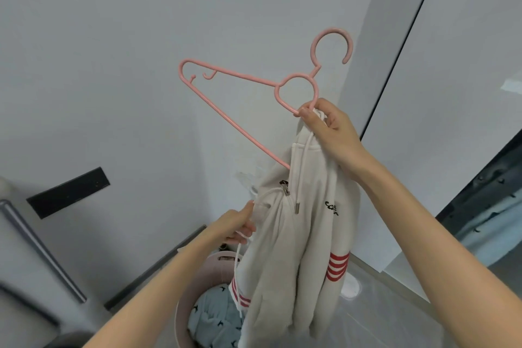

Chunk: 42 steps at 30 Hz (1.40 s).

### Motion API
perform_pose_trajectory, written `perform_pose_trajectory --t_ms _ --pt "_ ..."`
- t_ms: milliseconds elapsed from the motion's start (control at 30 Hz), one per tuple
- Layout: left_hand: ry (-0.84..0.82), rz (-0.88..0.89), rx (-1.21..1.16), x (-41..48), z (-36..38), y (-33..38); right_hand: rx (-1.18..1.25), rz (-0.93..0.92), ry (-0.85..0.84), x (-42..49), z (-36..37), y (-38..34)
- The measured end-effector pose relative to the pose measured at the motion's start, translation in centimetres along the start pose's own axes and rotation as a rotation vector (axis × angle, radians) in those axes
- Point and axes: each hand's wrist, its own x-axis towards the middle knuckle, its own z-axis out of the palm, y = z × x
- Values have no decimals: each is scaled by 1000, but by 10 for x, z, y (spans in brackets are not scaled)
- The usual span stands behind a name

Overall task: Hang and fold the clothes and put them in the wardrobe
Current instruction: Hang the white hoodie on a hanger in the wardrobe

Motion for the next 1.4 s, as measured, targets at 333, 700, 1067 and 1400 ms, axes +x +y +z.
perform_pose_trajectory --t_ms 333,700,1067,1400 --pt "-382 -200 -639 2 2 18 -1 1 -23 -8 6 1" --pt "-430 -176 -516 4 -8 21 -19 -40 -86 -12 25 0" --pt "-87 157 -947 -9 -64 20 -140 29 -105 -18 9 31" --pt "381 484 -601 -28 -87 44 -174 118 -260 -26 1 55"
